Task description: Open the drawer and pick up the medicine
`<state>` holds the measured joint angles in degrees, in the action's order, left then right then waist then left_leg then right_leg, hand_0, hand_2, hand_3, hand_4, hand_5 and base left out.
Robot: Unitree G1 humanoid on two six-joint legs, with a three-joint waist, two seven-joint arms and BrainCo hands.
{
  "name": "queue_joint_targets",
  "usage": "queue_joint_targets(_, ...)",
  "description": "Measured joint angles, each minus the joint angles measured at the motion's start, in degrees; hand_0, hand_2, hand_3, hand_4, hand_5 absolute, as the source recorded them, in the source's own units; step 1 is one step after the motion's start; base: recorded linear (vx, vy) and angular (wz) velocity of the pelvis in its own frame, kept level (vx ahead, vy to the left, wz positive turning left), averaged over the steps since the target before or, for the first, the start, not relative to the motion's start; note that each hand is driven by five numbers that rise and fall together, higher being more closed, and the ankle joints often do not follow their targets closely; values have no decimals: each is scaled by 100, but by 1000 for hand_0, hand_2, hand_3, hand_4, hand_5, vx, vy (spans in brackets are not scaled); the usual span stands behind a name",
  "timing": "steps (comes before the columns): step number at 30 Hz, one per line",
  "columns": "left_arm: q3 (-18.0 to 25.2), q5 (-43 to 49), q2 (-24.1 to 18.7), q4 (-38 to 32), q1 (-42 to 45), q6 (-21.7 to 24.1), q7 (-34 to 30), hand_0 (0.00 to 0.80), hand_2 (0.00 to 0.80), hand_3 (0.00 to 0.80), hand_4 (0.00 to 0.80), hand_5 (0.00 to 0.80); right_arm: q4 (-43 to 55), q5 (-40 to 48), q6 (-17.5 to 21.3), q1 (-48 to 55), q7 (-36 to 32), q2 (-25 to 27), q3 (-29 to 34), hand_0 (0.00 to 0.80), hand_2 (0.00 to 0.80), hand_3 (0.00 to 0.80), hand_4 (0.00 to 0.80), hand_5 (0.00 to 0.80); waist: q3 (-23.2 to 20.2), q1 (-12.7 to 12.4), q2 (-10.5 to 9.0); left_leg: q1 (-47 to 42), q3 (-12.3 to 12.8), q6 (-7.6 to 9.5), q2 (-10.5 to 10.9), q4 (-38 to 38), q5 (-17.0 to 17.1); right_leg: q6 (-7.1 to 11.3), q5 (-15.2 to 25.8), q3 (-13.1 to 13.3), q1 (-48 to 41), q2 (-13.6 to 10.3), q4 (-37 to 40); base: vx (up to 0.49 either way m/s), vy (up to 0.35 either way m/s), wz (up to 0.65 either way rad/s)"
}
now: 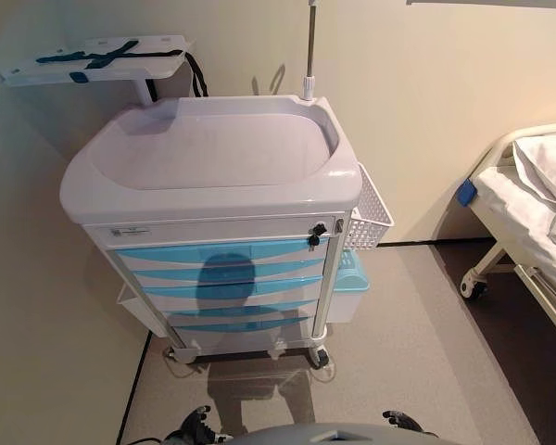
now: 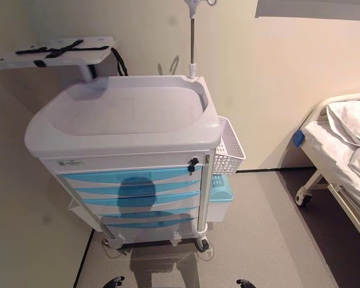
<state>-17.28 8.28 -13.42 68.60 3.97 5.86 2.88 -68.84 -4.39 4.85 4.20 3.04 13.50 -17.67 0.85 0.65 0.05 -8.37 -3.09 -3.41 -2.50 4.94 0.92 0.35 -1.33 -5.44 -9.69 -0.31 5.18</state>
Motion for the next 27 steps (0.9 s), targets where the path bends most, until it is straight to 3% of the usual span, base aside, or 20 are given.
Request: queue_joint_targets(27,165,-66,37,48,15,-3,107,0,0,0,0,0,-22,3,0,2,18,-1,12,0,0,0,0,0,15,-3,-1,12,-26,0,13,2,0,2,-2,-57,0,-5,0,1,1,0)
